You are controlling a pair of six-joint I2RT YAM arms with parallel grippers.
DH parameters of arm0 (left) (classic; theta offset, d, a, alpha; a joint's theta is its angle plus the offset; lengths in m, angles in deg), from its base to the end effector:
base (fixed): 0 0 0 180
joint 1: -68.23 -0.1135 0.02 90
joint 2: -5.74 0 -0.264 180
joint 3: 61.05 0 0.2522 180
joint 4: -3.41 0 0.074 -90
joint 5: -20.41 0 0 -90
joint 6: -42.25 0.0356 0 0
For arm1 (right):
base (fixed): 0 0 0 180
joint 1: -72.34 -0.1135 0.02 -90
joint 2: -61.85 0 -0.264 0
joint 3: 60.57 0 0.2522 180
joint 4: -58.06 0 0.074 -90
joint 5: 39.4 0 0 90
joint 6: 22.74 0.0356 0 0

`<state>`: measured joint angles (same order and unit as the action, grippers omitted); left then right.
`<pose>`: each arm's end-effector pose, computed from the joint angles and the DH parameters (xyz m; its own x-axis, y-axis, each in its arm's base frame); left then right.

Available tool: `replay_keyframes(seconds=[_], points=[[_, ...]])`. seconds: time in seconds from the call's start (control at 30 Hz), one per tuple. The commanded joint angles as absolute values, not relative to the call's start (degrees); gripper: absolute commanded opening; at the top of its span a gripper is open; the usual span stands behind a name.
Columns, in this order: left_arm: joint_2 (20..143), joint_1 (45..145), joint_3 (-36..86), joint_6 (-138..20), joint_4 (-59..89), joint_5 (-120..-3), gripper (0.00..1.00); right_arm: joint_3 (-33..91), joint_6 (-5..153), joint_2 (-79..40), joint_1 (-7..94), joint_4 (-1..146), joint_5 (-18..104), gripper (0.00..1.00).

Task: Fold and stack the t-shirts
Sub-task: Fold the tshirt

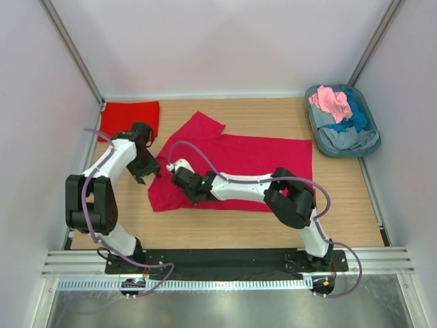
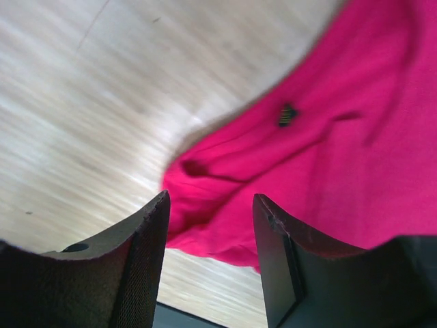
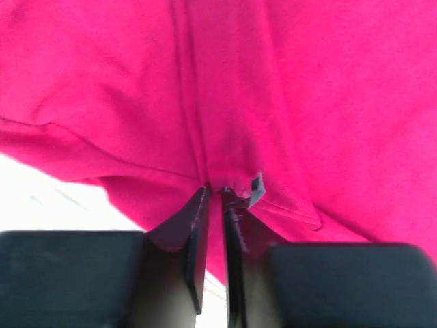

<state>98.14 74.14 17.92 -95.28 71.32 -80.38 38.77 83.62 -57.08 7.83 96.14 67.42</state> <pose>0.2919 -0.0235 0.2110 -0.7179 -0.6541 -0.2382 -0.6760 0.7368 0.0139 0.2000 0.3955 0.1687 -0.5735 -0.5765 -0.5820 -0.6627 0.7441 -0.0840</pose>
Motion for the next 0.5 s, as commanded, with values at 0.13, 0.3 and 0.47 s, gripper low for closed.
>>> replay_keyframes(seconds=[0.13, 0.3, 0.47], points=[[97.59, 73.85, 22.94, -95.74, 69.11, -73.90, 0.54, 38.88, 83.96, -53.29, 7.56, 95.02, 72.22, 0.01], [97.33, 73.85, 20.75, -96.09, 65.79, -70.23, 0.54, 38.62, 84.04, -52.58, 7.65, 94.76, 72.04, 0.01], [97.41, 73.85, 19.59, -96.53, 62.52, -65.73, 0.51, 38.18, 85.44, -50.91, 8.18, 93.80, 74.59, 0.01]])
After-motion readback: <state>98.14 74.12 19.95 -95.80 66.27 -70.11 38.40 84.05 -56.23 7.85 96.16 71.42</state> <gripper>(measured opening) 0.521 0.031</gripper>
